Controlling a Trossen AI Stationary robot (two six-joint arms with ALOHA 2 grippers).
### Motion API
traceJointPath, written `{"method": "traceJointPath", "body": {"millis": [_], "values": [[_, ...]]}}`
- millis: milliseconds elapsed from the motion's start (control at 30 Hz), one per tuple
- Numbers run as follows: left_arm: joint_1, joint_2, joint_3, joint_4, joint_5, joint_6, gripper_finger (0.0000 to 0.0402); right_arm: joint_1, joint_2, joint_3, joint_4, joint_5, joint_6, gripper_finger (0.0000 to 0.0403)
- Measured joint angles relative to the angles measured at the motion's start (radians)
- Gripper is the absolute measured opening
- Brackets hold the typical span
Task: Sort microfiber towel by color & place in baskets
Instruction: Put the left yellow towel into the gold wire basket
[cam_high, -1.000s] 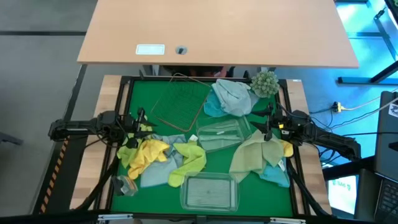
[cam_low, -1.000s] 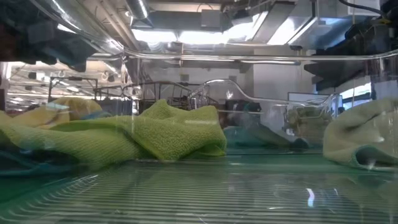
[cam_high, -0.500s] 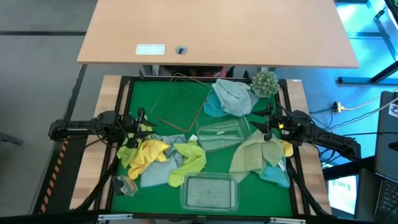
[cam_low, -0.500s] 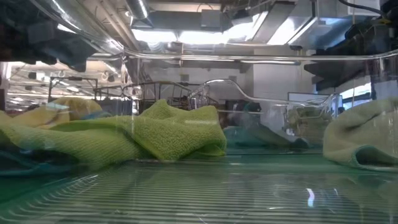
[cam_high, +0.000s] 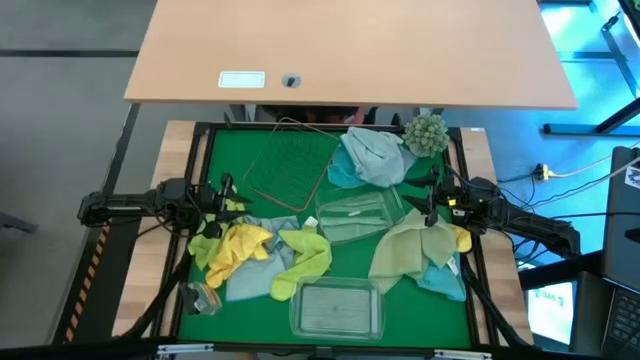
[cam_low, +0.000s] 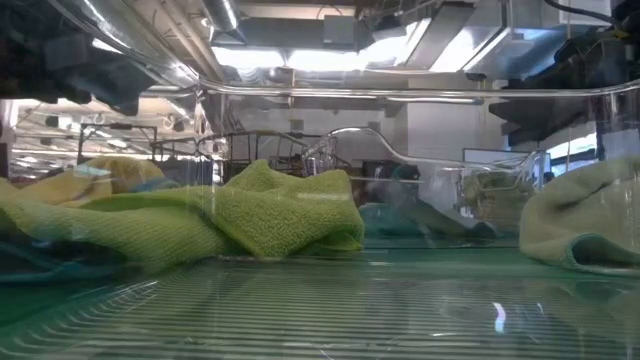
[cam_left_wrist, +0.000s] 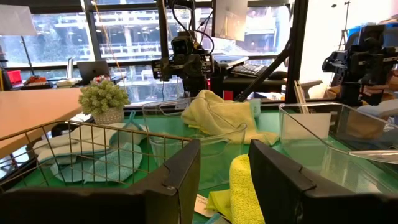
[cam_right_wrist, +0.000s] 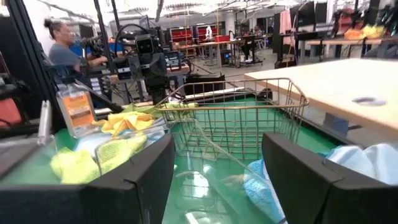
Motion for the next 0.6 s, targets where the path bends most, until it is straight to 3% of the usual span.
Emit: {"method": "traceJointPath", "body": {"millis": [133,267,600], "values": [[0.000,0.000,0.000,0.018,-0.051,-0.001,0.0132,0.000,0.000,0.000,0.008,-0.017,0.160,0.0241],[0.000,0.000,0.000,0.102,-0.164,-0.062,0.0132,0.000,0.000,0.000,0.012,-0.033,0.238,0.0241],[0.000,0.008,0.000,0.255,-0.331,-0.136,0.0132,0.000,0.000,0.000,0.011,-0.032,0.248,0.0241]]}}
